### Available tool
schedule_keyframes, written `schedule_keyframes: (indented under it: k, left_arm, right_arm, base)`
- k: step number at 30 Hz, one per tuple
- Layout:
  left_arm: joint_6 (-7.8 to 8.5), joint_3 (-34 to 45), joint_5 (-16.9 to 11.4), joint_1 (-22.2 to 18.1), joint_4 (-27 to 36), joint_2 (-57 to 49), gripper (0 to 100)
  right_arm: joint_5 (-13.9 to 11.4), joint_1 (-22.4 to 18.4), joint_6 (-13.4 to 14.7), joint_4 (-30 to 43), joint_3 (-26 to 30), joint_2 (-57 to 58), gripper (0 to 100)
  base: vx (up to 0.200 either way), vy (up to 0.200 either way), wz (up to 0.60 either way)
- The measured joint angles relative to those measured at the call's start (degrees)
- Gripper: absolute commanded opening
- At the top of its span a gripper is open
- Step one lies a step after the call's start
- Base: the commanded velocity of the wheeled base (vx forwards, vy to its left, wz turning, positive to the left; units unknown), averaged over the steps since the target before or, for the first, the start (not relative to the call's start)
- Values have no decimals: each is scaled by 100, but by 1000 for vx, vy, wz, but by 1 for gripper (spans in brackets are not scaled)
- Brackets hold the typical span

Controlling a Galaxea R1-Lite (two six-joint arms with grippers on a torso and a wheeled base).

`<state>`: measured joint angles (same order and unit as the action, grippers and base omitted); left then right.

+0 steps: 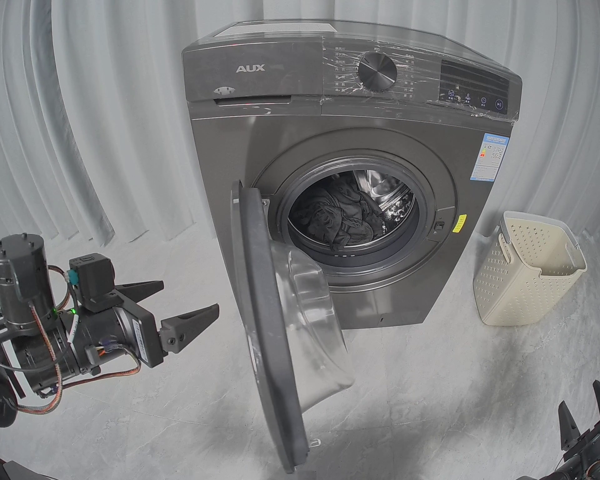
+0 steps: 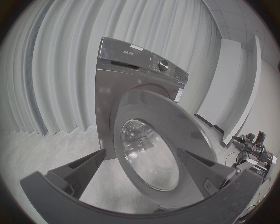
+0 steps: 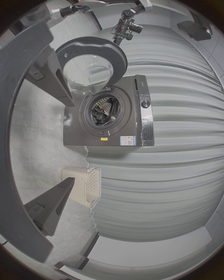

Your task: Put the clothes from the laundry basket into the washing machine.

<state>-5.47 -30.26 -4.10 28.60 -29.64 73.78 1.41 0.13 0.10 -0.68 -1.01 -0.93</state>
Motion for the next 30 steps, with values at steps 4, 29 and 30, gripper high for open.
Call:
schedule_keyframes:
  k: [4,29,30]
  left_arm:
    - [11,-99,11,50,-20,277,100]
    - [-322,-1690,683,507,-1725,2712,100]
    - [-330,-1746,691,502,-1736,2760,100]
  right_arm:
    - [0,0,0,2,0,0,100]
    - [0,0,0,2,2,0,100]
    - [0,0,0,2,2,0,100]
  base:
    - [0,0,0]
    - [0,0,0]
    - [0,0,0]
